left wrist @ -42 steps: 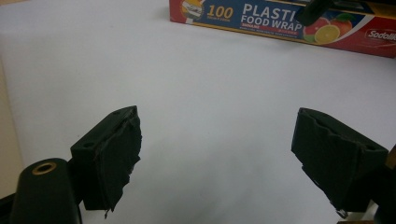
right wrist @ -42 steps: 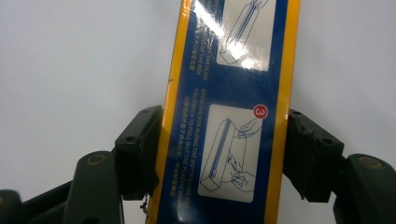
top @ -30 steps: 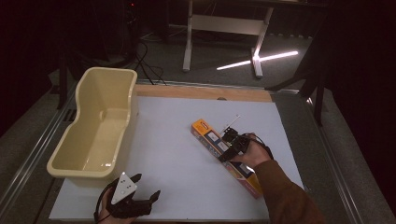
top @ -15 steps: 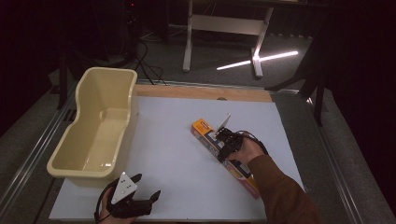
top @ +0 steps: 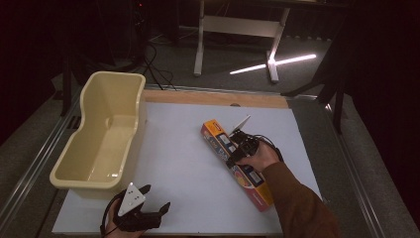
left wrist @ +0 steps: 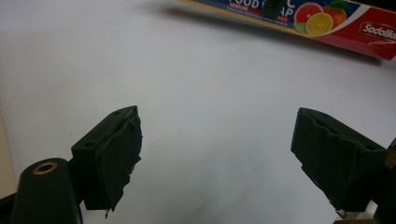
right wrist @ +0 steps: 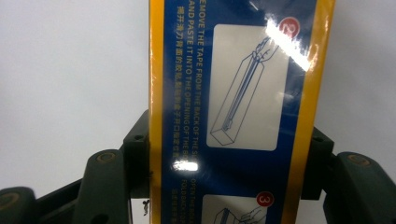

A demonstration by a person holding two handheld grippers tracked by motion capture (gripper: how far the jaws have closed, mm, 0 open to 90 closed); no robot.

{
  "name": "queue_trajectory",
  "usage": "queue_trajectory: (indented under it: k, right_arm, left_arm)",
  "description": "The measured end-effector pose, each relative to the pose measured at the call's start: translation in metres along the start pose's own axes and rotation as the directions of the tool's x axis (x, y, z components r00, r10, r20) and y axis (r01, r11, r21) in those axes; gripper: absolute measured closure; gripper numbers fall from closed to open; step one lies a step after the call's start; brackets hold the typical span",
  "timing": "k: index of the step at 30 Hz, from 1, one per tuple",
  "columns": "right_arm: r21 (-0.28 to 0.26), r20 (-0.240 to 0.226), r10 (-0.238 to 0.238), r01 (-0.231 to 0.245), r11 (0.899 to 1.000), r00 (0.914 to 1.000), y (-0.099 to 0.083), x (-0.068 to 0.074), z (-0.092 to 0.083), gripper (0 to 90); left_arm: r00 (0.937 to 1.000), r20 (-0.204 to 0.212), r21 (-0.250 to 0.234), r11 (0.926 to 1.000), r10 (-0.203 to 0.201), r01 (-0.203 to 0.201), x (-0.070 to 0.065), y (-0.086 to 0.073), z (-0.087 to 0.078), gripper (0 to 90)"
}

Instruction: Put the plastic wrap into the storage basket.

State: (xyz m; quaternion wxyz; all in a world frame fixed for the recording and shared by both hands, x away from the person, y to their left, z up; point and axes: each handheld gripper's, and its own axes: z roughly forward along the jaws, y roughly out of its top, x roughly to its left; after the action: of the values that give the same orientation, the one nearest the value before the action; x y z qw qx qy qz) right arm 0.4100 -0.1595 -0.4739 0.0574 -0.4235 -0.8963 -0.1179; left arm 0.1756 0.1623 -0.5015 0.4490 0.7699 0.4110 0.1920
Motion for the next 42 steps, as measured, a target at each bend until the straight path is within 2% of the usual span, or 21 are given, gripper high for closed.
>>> queue_trajectory:
  k: [5,11,17,20,24,27,33,39,42]
  right_arm:
    - [-0.029,-0.074,0.002,-0.004,1.0,0.9973,0.007,0.008,-0.008,39.2]
    - [-0.121,-0.168,0.011,-0.031,0.992,0.9857,0.015,0.018,-0.019,39.2]
    - [-0.222,-0.223,0.042,-0.092,0.971,0.9738,0.027,0.03,-0.031,39.2]
    - [-0.253,-0.26,0.055,-0.123,0.96,0.9641,0.033,0.036,-0.037,39.2]
    - [-0.284,-0.287,0.056,-0.141,0.949,0.9564,0.044,0.047,-0.045,39.2]
    - [-0.304,-0.29,0.047,-0.139,0.942,0.9559,0.051,0.055,-0.049,39.2]
    - [-0.329,-0.315,0.027,-0.136,0.934,0.9488,0.065,0.069,-0.057,39.2]
    - [-0.354,-0.355,0.029,-0.163,0.921,0.9345,0.08,0.08,-0.062,39.2]
    - [-0.357,-0.375,0.029,-0.174,0.918,0.9266,0.085,0.084,-0.063,39.2]
  left_arm:
    - [1.0,0.005,0.004,1.0,0.008,-0.008,-0.002,0.0,0.001,16.4]
    - [0.9999,0.01,0.004,0.9999,0.011,-0.011,-0.002,0.0,0.001,16.4]
    - [0.9999,0.01,-0.011,0.9999,0.013,-0.013,-0.002,0.001,0.0,16.4]
    - [0.9999,0.009,-0.013,0.9999,0.01,-0.01,-0.002,0.001,-0.001,16.3]
    - [0.9998,0.009,-0.016,0.9998,0.015,-0.015,-0.002,0.001,-0.001,16.3]
    - [0.9999,0.007,-0.018,0.9997,0.013,-0.013,-0.002,0.001,-0.002,16.3]
    - [0.9998,0.007,-0.018,0.9997,0.019,-0.019,-0.002,0.001,-0.001,16.3]
    - [0.9999,0.003,-0.024,0.9996,0.017,-0.017,-0.002,0.001,-0.002,16.2]
    - [0.9998,0.004,-0.021,0.9996,0.018,-0.018,-0.002,0.001,-0.002,16.2]
